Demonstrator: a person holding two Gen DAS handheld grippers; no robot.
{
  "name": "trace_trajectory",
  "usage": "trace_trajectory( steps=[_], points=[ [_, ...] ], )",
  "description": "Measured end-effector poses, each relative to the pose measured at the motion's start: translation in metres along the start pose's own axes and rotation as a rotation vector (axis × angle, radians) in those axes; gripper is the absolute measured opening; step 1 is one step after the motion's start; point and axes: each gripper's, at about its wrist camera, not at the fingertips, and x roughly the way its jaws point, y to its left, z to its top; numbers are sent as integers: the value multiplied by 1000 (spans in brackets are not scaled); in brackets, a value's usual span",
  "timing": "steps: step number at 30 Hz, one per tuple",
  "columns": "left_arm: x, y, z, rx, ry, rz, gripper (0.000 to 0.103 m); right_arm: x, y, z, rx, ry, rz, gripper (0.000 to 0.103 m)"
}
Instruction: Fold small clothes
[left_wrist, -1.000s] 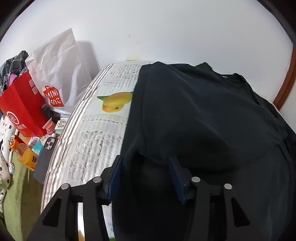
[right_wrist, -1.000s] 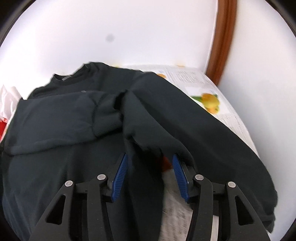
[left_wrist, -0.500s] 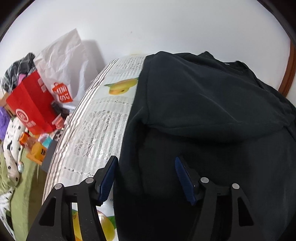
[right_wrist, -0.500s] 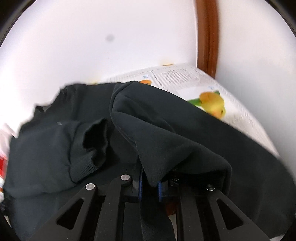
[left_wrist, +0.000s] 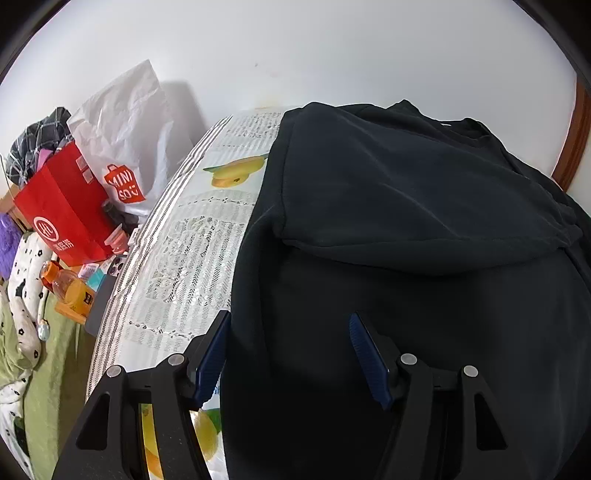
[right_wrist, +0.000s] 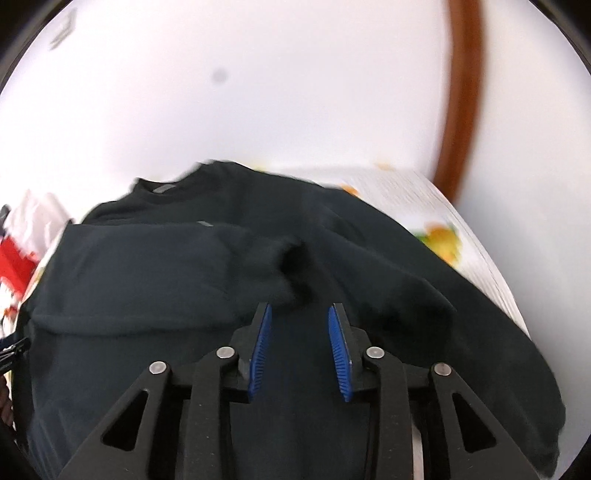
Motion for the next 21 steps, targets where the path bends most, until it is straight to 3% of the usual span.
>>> trace_trajectory(
  steps=[3, 8, 9, 10, 13, 21],
  points=[
    [-1, -2, 0, 6, 3, -2, 63, 35, 11, 17, -18, 33, 13, 33],
    [-4, 0, -3, 5, -3, -27, 63, 87, -14, 21, 102, 124, 67, 33],
    [-4, 1, -3, 7, -4, -28, 63, 90, -19, 19, 126, 134, 99, 27],
    [-3, 1, -4, 10, -2, -27, 63, 89, -23, 17, 142, 138, 132, 9],
    [0, 2, -5, 7, 1, -31, 63, 77, -36, 11, 155, 110, 165, 0],
    [0, 2, -6, 5, -7, -34, 64, 57, -44, 6, 173, 98, 158, 3]
  ],
)
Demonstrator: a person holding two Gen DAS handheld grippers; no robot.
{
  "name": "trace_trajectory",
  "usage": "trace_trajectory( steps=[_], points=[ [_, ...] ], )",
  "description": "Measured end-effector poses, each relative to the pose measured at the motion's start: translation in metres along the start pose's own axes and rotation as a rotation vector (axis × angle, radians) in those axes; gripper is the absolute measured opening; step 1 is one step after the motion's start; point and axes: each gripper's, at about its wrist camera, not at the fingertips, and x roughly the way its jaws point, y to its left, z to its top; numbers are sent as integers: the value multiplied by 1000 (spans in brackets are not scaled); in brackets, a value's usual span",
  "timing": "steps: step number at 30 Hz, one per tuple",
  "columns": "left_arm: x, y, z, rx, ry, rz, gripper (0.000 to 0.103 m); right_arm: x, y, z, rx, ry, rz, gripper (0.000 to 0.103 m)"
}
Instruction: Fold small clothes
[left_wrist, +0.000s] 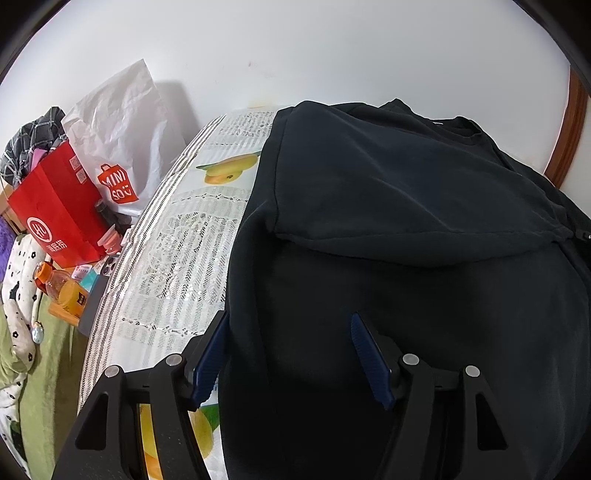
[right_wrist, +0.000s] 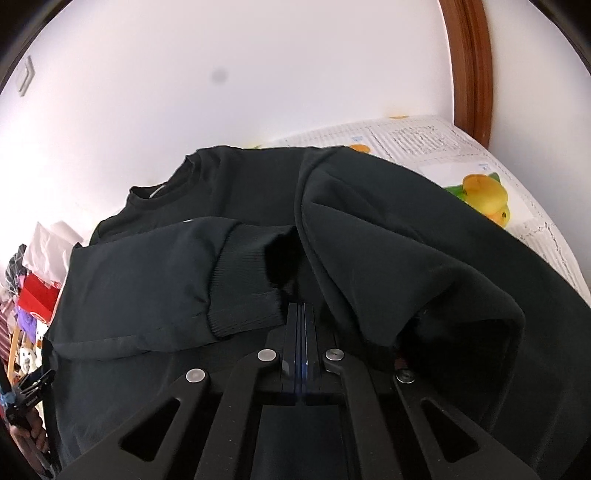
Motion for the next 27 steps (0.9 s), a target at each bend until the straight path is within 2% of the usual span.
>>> trace_trajectory(
  steps=[4, 9, 12, 16, 18, 20, 23, 25, 27],
  points=[
    [1, -1, 0, 4, 2, 4, 66, -8, 33, 14, -106, -62, -28, 4],
    [3, -3, -1, 6, -1, 16, 70, 31, 58, 25, -187, -16, -64, 5],
    [4, -2, -2, -3, -3, 17, 73, 55, 50, 26, -180, 6, -155, 2],
    [6, 0, -3, -16, 2, 12, 76, 49, 37, 28, -136, -7, -242, 4],
    [5, 1, -3, -14, 2, 12, 76, 37, 30, 23, -114, 16, -219, 4],
    [3, 1, -3, -14, 1, 16, 75, 12, 28, 10, -114, 3, -201, 9],
    [-1, 2, -5, -20, 1, 12, 75, -29, 21, -15, -112, -25, -198, 25],
    [-7, 3, -6, -23, -6, 6, 75, -60, 7, -35, -83, -50, -218, 55],
    [-16, 3, -9, -25, -23, -2, 75, -93, -19, -56, -41, -95, -301, 67]
  ],
)
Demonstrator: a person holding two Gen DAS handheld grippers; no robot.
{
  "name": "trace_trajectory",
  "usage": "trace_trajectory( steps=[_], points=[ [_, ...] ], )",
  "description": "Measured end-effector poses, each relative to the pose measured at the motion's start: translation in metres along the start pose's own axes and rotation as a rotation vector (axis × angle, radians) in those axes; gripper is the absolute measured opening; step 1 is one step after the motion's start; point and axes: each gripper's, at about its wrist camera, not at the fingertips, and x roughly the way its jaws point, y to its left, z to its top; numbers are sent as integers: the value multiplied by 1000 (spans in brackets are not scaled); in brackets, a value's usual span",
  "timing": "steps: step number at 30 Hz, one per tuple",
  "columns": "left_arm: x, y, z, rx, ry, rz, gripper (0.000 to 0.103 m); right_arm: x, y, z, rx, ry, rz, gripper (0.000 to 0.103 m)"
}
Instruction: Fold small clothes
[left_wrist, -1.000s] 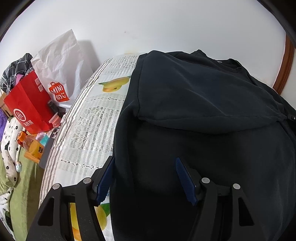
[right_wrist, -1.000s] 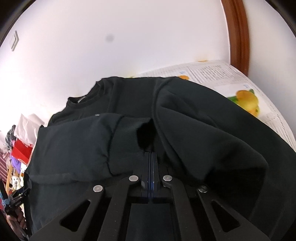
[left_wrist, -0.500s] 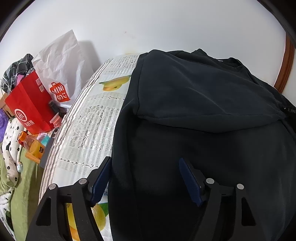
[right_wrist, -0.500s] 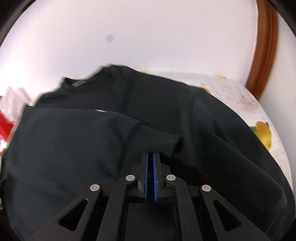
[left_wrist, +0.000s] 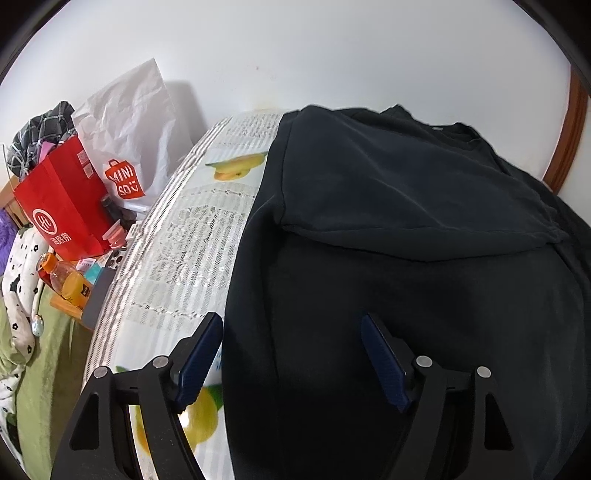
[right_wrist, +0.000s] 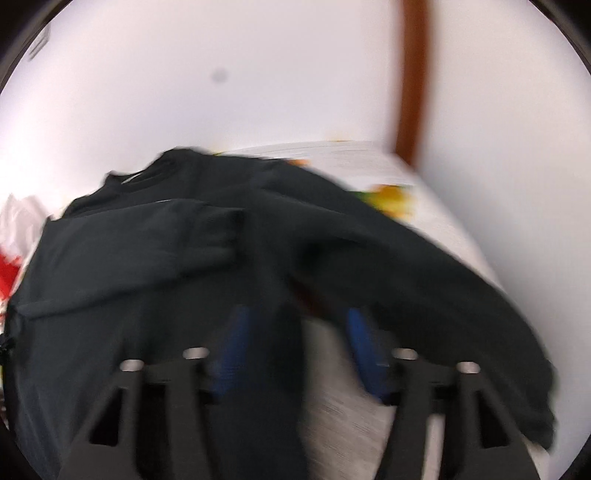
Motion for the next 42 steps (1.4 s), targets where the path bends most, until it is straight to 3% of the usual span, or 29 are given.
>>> trace_trajectory(
  steps=[2, 4, 6, 11, 17, 18, 19, 20, 22, 25, 29, 34, 42],
  points=[
    [-10, 0, -4, 3, -12, -4, 75, -14, -42, -18, 41, -3, -115, 78],
    [-18, 0, -8, 10, -17, -24, 75, -20, -82, -31, 83, 28, -211, 78],
    [-27, 1, -12, 2, -24, -31, 75, -24, -115, -44, 108, 69, -254, 78],
    [-42, 7, -31, -54, -34, -55, 75, -40, -159, -76, 91, 92, -314, 78],
    [-40, 11, -50, -60, 11, -18, 75, -26, -179, -91, 100, 99, -277, 78],
    [-40, 11, -52, -61, 10, -10, 75, -24, -181, -88, 118, 96, -264, 68],
    [-39, 12, -52, -64, 11, -5, 75, -23, -183, -86, 135, 92, -242, 42],
    [-38, 14, -53, -70, 11, 2, 75, -21, -183, -84, 148, 88, -211, 32],
    [-37, 17, -53, -86, 17, 15, 75, -21, -178, -77, 132, 80, -249, 18],
    [-37, 21, -51, -97, 22, 34, 75, -39, -162, -53, 110, 27, -275, 16],
    [-37, 25, -52, -68, 7, 56, 75, -82, -122, -9, 96, -104, -205, 15],
    [-32, 38, -50, -80, 17, 38, 75, -117, -22, 46, -16, -211, -60, 15],
    [-24, 44, -48, -49, 41, -38, 75, -103, 167, 91, -175, -231, 205, 15]
  ],
)
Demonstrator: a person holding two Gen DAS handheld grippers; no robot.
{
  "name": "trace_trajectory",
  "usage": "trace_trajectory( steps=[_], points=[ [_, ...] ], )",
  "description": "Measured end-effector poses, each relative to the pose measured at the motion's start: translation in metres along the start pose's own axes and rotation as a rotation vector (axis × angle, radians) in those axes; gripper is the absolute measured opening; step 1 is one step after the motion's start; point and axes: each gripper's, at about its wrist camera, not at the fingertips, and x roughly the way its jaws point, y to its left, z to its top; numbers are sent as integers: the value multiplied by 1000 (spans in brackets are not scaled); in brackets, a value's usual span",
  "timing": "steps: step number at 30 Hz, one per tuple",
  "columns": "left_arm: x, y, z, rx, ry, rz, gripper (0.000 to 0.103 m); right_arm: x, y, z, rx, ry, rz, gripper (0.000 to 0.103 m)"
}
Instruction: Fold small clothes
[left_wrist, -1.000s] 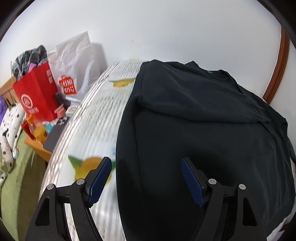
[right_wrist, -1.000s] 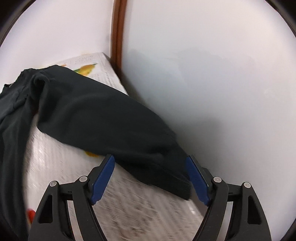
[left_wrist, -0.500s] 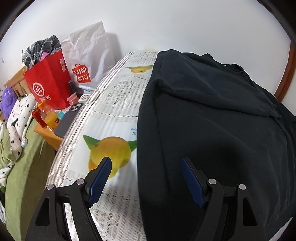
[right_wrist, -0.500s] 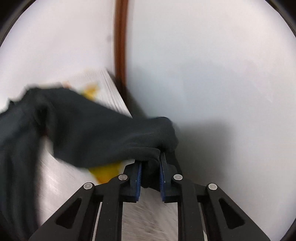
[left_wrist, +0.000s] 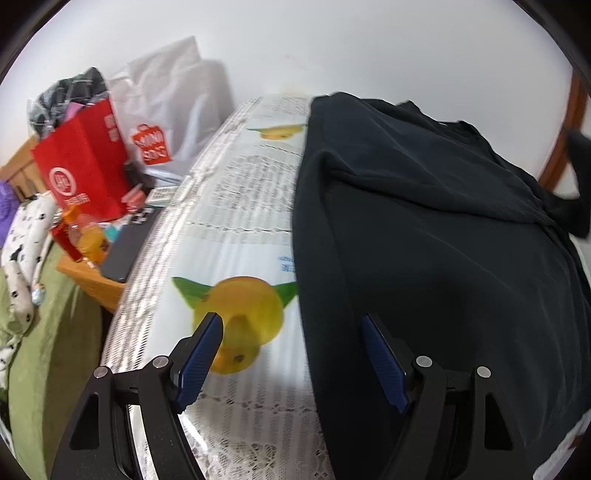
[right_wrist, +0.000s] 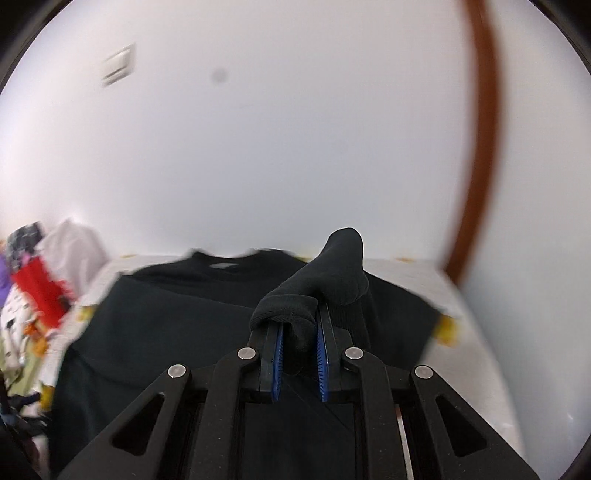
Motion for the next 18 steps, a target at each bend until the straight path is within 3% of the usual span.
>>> trace_trajectory(
  steps=[6, 9, 12, 14, 16, 18],
  points=[
    [6, 3, 2, -38, -4, -21, 75, 66, 118, 10, -75, 31, 175, 15],
    [5, 4, 3, -61, 4, -50, 75, 108, 161, -8, -102, 120, 236, 17],
    [1, 8, 3, -77, 5, -70, 75, 148, 178, -35, -126, 220, 232, 18],
    [-4, 7, 4, -75, -8, -65, 75, 152, 173, -44, -118, 238, 248, 24],
    [-10, 6, 6, -70, -20, -62, 75, 139, 162, -47, -112, 236, 249, 66],
    [-18, 2, 12, -66, -38, -67, 76, 116, 140, -47, -113, 186, 241, 80]
  ],
)
